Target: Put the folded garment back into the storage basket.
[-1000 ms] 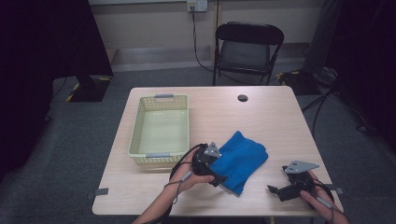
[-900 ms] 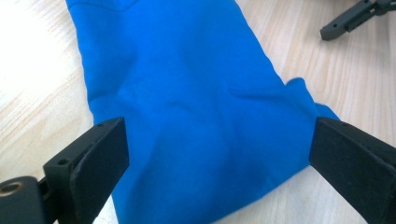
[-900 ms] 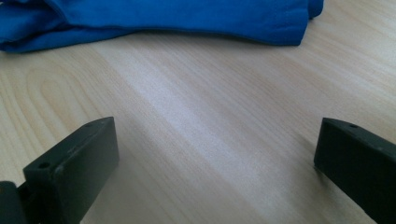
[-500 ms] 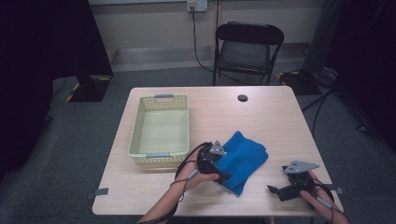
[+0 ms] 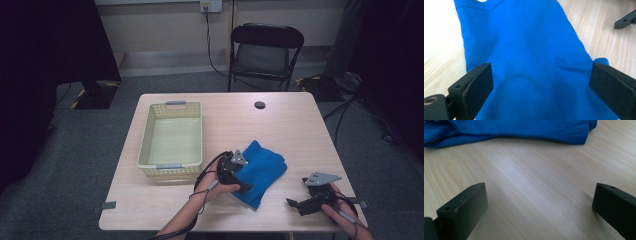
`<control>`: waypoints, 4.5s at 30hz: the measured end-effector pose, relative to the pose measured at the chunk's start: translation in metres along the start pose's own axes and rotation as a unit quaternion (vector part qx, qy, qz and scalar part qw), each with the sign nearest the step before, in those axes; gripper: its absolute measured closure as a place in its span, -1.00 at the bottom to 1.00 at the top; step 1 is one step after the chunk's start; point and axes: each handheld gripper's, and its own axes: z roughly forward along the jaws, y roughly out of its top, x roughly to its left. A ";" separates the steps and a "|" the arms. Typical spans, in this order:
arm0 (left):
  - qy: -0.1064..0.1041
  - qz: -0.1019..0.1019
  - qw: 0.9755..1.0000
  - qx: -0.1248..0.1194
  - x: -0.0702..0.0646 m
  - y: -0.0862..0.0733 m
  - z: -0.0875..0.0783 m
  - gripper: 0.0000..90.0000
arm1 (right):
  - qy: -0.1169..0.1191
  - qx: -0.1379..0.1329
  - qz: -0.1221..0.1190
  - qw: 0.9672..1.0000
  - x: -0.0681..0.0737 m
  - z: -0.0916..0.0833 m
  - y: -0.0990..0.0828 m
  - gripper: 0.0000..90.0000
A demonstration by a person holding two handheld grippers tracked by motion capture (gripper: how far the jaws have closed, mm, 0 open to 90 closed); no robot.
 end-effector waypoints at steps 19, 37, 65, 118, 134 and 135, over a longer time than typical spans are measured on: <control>0.027 -0.015 1.000 -0.002 0.007 0.005 0.019 -0.85 | 0.000 0.000 0.000 1.000 0.000 0.000 0.000 -1.00; 0.041 -0.030 0.999 0.014 0.013 0.012 0.040 -0.76 | 0.000 0.000 0.000 1.000 0.000 0.000 0.000 -1.00; 0.040 -0.038 0.998 0.019 0.014 0.012 0.030 0.03 | 0.000 0.000 0.000 1.000 0.000 0.000 0.000 -1.00; -0.036 -0.091 0.995 -0.019 0.007 0.024 -0.025 0.70 | 0.000 0.000 0.000 1.000 0.000 0.000 0.000 -1.00; -0.045 -0.101 0.993 -0.039 0.008 0.030 -0.052 0.70 | 0.000 0.000 0.000 1.000 0.000 0.000 0.000 -1.00; -0.045 -0.100 0.993 -0.040 0.009 0.031 -0.054 0.70 | 0.000 0.000 0.000 1.000 0.000 0.000 0.000 -1.00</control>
